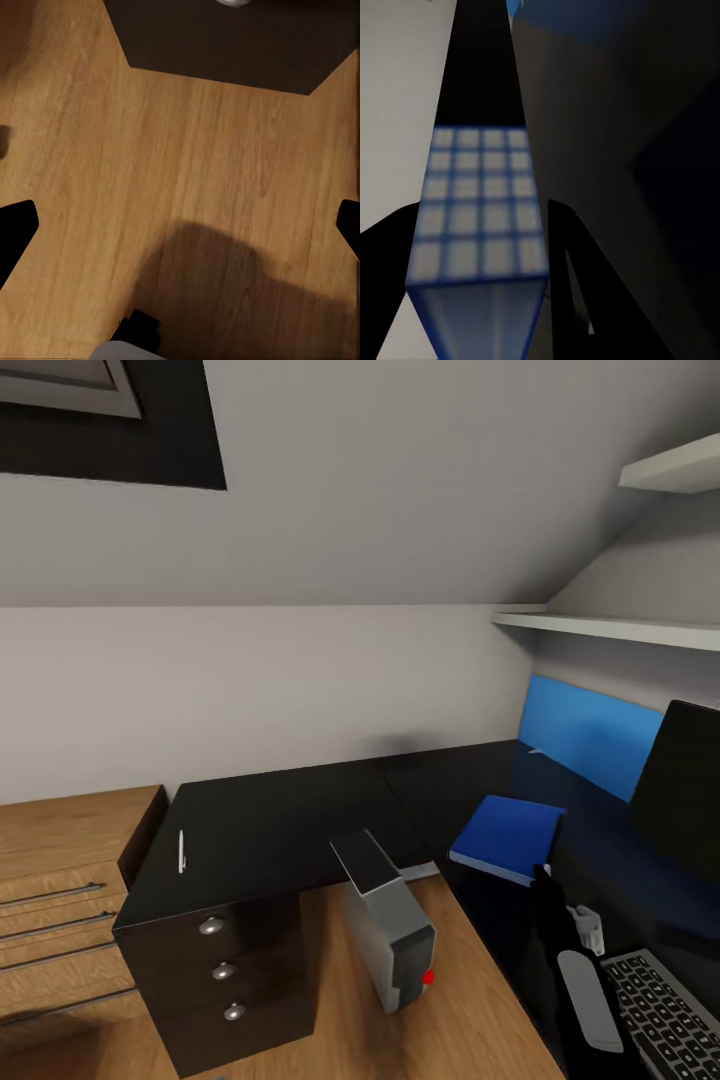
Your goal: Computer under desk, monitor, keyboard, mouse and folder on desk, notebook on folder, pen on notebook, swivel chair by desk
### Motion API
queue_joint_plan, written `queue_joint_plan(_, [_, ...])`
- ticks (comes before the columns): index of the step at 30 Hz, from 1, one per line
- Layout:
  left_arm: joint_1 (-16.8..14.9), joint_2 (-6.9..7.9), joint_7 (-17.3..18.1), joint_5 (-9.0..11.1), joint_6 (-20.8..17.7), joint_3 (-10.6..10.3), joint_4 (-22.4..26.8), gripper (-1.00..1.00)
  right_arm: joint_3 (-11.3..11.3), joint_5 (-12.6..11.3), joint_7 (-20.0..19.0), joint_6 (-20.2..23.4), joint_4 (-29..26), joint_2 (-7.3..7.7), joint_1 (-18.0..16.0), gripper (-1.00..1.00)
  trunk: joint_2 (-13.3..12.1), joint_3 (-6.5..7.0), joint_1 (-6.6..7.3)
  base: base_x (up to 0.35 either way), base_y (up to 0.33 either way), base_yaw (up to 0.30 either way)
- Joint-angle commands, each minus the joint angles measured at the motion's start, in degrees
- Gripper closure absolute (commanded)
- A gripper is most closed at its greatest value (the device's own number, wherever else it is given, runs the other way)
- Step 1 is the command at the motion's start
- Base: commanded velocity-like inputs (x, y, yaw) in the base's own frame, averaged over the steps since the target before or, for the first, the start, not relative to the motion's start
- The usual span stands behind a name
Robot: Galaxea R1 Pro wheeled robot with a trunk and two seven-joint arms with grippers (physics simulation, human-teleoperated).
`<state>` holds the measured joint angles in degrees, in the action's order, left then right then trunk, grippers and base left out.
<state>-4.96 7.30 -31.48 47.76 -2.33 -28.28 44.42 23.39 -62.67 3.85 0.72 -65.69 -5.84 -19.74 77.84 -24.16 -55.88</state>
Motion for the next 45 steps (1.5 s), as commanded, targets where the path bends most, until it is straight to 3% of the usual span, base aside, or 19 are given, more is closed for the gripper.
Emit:
queue_joint_plan(1, [0.0,0.08,-0.5,0.1,-0.2,-0.3,0.1,-1.00,0.1,-0.5,0.2,0.1,-0.1,-0.05,0.0,1.00,0.0,-0.07,0.00,0.000,-0.118,0.000])
queue_joint_plan(15, [0.0,0.09,-0.5,0.1,-0.1,-0.5,0.4,-1.00,0.2,-0.5,0.2,0.0,-0.1,0.03,0.0,1.00,0.0,-0.07,0.00,0.000,-0.018,0.000])
queue_joint_plan(22, [0.0,0.08,-0.4,0.1,-0.1,-0.5,0.4,-1.00,0.2,-0.5,0.2,0.1,-0.1,0.04,0.0,1.00,2.8,-1.32,-1.54,0.000,0.000,0.000])
queue_joint_plan(45, [0.0,0.08,-0.4,0.2,-0.3,-0.3,0.2,-1.00,0.2,-0.4,0.2,-0.2,-0.1,0.00,0.0,1.00,2.8,-1.32,-1.54,0.041,0.000,0.000])
